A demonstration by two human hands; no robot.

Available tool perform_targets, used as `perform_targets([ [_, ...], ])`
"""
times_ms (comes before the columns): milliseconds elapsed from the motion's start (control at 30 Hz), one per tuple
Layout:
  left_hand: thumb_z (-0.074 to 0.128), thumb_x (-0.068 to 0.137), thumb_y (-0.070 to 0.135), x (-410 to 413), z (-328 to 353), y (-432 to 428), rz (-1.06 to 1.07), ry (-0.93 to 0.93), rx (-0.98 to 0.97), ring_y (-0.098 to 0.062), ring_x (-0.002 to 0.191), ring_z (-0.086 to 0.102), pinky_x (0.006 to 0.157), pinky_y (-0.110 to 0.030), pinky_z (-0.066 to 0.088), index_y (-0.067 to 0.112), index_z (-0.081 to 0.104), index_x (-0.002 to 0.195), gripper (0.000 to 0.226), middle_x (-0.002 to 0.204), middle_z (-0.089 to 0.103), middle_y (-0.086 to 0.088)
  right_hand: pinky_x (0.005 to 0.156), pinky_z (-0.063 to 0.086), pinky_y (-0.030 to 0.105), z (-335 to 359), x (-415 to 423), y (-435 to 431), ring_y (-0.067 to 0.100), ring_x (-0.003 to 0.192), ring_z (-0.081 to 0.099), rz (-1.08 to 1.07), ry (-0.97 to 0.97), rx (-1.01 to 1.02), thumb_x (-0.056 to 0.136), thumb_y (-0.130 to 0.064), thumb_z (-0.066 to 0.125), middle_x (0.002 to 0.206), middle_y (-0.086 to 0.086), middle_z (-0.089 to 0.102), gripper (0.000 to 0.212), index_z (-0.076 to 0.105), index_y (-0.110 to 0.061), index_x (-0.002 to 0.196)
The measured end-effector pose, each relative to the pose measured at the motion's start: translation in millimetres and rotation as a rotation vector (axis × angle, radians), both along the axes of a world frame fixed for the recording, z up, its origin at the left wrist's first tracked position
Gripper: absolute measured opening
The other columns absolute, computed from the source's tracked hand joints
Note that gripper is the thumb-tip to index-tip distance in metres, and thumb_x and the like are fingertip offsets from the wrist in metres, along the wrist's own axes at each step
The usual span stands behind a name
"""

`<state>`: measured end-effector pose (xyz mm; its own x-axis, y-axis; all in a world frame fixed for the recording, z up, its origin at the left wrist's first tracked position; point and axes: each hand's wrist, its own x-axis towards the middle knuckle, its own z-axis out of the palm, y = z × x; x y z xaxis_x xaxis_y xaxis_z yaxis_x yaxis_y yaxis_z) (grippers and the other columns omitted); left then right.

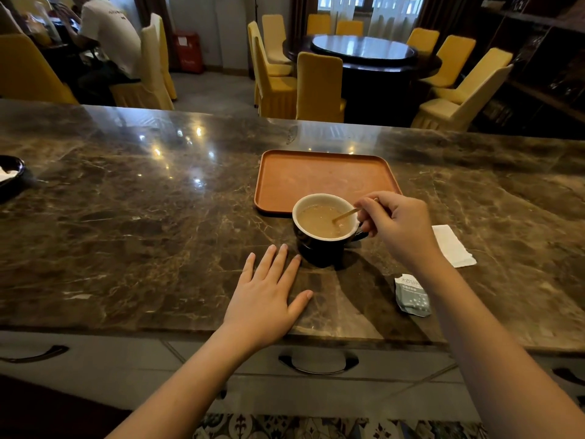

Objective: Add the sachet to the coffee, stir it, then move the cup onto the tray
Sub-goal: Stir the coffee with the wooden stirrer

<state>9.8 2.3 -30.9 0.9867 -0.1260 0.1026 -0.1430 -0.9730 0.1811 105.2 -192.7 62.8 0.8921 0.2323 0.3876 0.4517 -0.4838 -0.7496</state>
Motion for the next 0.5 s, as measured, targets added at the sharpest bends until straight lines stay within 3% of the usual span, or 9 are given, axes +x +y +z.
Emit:
perform_targets([
  [267, -0.006, 0.080, 0.067, 2, -3, 1, -0.008, -0.003, 0.004, -0.012, 0.135, -0.021, 0.108, -0.039, -0.018, 0.034, -0.011, 0.136, 0.065, 0.149, -0.015, 0.006, 0.056, 0.053, 0.016, -2, -14, 6, 0.010, 0.061, 0.064, 0.135, 0.116, 0.125, 0.090, -0.016, 0.053, 0.072, -0.003, 0.068, 0.019, 0.065, -0.030, 0.085],
  [500, -0.002, 0.082, 0.066, 0, -1, 0, 0.001, 0.000, 0.000, -0.012, 0.135, -0.021, 0.108, -0.039, -0.018, 0.034, -0.010, 0.137, 0.065, 0.149, -0.015, 0.006, 0.046, 0.047, 0.013, 16, -10, -9, 0.008, 0.051, 0.060, 0.122, 0.102, 0.035, 0.090, -0.015, 0.053, 0.065, 0.001, 0.066, 0.021, 0.067, -0.025, 0.078],
])
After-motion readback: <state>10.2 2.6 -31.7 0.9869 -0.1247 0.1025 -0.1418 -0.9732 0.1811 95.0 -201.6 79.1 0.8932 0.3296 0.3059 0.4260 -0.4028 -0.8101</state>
